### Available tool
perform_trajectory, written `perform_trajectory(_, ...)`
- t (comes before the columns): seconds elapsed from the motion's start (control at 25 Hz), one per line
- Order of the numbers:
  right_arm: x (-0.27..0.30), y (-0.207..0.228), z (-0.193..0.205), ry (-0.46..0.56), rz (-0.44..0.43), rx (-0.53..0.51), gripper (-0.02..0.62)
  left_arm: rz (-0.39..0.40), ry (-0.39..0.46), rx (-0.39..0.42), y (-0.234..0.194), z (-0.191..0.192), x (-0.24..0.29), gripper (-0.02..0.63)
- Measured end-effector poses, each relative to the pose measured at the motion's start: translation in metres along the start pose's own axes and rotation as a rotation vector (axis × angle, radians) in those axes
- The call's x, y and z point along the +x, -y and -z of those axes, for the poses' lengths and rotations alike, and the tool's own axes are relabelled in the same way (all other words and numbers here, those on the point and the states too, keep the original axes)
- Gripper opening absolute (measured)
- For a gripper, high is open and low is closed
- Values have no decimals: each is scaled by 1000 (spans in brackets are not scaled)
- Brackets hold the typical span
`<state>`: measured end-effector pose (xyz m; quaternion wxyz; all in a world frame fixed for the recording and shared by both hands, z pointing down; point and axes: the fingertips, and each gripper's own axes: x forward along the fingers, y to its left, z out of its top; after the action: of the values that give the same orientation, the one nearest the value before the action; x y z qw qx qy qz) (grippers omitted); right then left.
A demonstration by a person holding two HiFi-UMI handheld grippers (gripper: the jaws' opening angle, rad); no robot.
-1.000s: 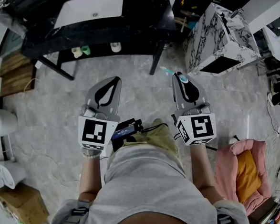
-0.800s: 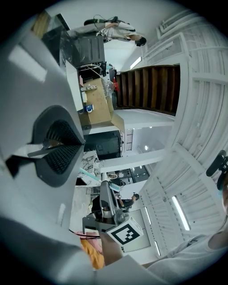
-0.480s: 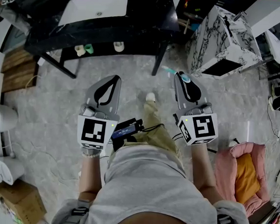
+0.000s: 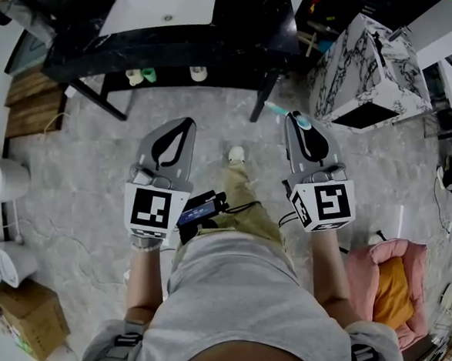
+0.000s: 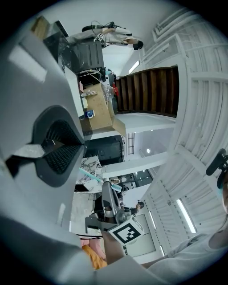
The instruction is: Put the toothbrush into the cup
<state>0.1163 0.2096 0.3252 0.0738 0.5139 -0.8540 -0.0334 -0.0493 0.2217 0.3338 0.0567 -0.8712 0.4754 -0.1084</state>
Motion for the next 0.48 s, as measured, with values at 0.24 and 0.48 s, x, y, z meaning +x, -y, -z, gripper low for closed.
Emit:
perform_trajectory(0.24,23,9,-3,3,-12,-6,32,-2,24,10,-12,-8,20,11)
perform_trajectory(0.48,52,26,-5,7,-23,6,32,-20,-8,-5,-29,-3,47,11)
